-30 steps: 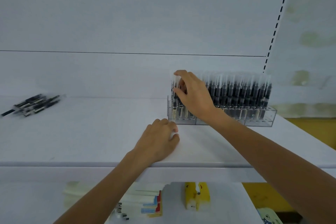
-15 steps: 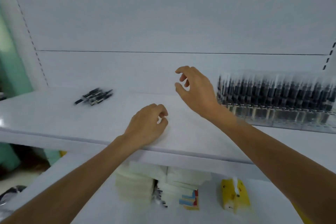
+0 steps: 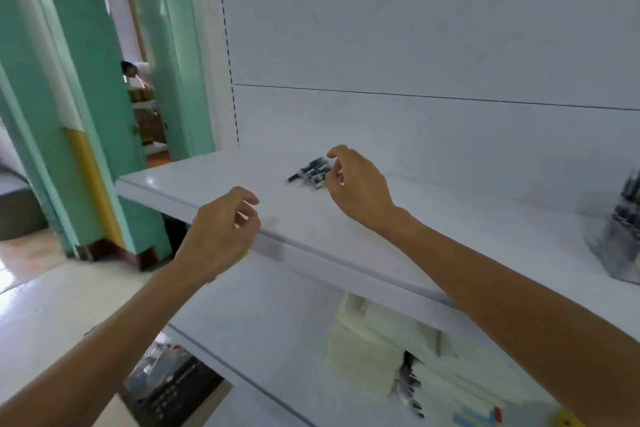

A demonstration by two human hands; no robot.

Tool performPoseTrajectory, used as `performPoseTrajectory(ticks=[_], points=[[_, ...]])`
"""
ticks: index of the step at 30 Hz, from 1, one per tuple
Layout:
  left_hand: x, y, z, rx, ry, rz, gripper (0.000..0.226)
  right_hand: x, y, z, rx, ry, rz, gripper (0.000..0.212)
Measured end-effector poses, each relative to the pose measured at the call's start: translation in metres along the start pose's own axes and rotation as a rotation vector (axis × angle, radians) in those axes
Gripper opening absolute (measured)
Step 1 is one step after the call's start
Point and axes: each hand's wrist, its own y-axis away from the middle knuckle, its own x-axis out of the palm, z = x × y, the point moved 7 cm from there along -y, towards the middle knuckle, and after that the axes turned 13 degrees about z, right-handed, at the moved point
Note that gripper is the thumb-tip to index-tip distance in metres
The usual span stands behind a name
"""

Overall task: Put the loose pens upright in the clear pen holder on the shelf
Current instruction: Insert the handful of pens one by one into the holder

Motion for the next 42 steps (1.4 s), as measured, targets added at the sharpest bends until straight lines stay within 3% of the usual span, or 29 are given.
performPoseTrajectory(ticks=[4,9,17,24,27,32,39,42], points=[[-0.011,-0.012,0.026,0.009,-0.028,0.019,0.016,0.028,-0.036,-0.003,0.016,0.037,0.082,0.033],[-0.024,-0.066,0.051,0.011,0.012,0.032,0.011,0.032,-0.092,-0.005,0.02,0.044,0.042,0.033],[0.026,-0.181,0.062,0.132,0.042,0.283,0.013,0.03,-0.155,-0.038,0.079,0.101,-0.05,0.03],[0.074,-0.248,0.067,0.19,0.014,0.497,0.025,0.074,-0.175,-0.074,0.262,0.118,0.256,0.032],[0.088,-0.26,0.068,0.232,0.02,0.586,0.024,0.083,-0.183,-0.078,0.278,0.188,0.304,0.033],[0.095,-0.278,0.073,0.327,-0.201,0.66,0.021,0.097,-0.188,-0.082,0.362,0.213,0.383,0.022],[0.081,-0.295,0.097,0.339,-0.266,0.71,0.002,0.1,-0.184,-0.076,0.471,0.119,0.255,0.009],[0.074,-0.293,0.103,0.299,-0.361,0.732,0.022,0.093,-0.182,-0.068,0.493,-0.013,0.098,0.006]])
